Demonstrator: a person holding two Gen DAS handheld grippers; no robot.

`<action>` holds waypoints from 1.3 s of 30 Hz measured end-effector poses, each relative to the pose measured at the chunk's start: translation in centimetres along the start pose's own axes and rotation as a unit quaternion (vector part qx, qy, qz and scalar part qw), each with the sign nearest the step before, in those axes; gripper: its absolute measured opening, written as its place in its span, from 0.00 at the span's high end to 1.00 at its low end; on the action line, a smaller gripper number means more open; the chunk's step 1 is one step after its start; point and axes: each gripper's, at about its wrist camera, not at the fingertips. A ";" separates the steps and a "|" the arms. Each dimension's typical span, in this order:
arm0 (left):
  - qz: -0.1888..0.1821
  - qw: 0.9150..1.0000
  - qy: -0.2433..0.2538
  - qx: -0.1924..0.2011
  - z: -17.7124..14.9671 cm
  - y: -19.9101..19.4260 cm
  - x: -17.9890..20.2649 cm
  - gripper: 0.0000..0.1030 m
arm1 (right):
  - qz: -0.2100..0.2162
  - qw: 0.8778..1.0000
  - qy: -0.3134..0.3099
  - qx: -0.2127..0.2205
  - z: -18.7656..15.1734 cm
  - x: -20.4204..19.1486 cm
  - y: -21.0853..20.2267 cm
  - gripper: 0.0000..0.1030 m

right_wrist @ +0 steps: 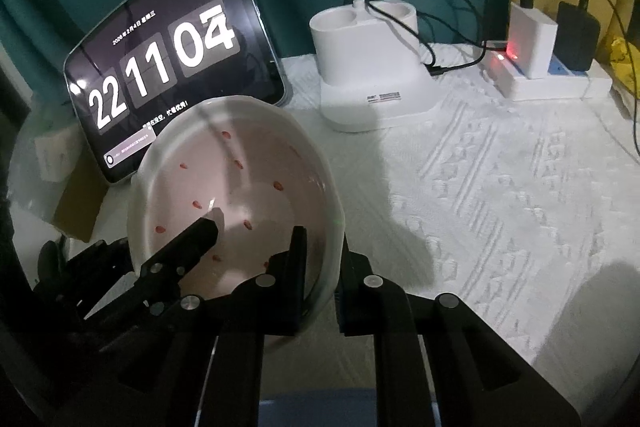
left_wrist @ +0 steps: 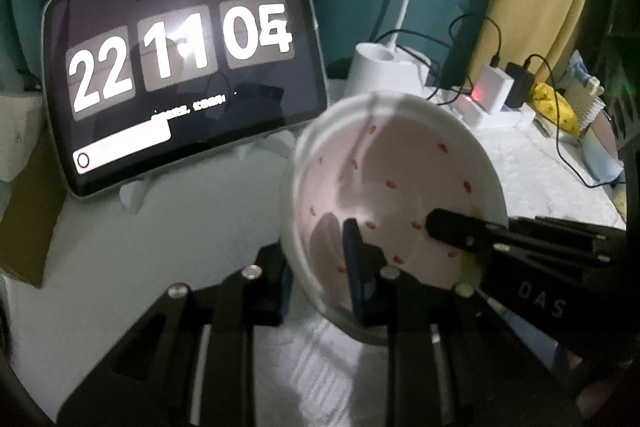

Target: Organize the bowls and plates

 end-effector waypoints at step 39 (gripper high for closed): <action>-0.036 0.997 0.031 0.061 -3.2 -9.4 5.9 0.77 | -0.034 0.996 0.013 0.081 -5.0 0.6 -11.1 0.87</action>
Point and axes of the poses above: each gripper's, at about its wrist camera, not at the fingertips, and y roughly the way its jaws point, x to its right, z to its top, and after that the axes turned 6 degrees about -y, right-handed
